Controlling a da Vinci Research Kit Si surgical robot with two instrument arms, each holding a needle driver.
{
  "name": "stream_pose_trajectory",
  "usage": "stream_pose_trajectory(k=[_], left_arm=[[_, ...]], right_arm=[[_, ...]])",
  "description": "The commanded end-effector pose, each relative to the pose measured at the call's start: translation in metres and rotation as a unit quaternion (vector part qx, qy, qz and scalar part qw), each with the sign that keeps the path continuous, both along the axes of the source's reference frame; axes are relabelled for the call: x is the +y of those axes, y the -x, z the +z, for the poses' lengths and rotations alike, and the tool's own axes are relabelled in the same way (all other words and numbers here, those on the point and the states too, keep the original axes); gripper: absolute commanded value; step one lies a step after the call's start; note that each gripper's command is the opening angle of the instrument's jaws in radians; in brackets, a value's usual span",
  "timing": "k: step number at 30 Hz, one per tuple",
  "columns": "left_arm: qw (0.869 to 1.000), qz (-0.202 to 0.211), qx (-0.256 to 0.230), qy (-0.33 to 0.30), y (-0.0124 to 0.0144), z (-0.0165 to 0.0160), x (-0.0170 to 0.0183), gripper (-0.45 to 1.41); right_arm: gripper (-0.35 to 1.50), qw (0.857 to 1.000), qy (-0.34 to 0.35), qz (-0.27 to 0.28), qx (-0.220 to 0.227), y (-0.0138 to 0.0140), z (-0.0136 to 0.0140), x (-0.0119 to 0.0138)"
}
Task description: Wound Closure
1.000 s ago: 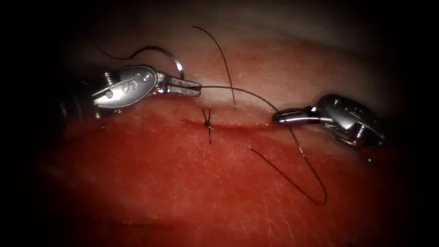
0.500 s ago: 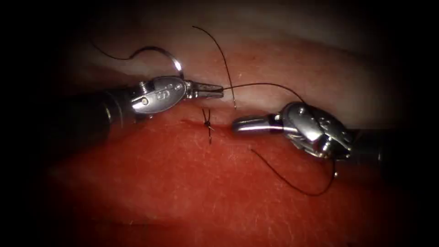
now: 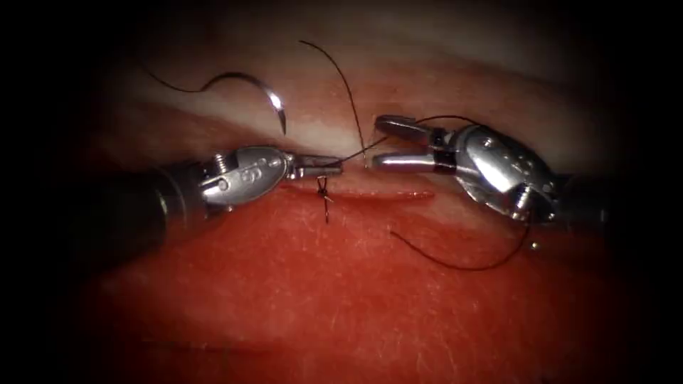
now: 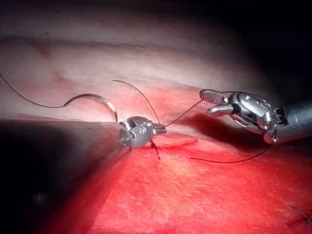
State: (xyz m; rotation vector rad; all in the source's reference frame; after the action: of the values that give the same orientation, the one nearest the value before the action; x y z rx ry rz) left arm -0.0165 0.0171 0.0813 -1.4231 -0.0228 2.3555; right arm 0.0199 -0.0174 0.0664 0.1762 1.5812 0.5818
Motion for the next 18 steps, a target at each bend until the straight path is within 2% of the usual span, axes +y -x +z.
stream_pose_trajectory(k=[1,9,18], left_arm=[[1.000,0.001,-0.002,0.000,0.0005,0.0002,0.0002,-0.45],[1.000,0.013,-0.003,0.000,0.0016,-0.0009,-0.0023,-0.45],[0.999,0.040,-0.002,0.002,0.0018,-0.0023,-0.0065,-0.45]], right_arm=[[0.81,1.000,0.000,-0.001,0.000,-0.0007,0.0007,-0.0002],[0.86,1.000,-0.001,0.000,-0.001,-0.0004,0.0007,0.0001],[0.86,0.999,-0.002,0.007,-0.037,0.0000,0.0020,0.0009]])
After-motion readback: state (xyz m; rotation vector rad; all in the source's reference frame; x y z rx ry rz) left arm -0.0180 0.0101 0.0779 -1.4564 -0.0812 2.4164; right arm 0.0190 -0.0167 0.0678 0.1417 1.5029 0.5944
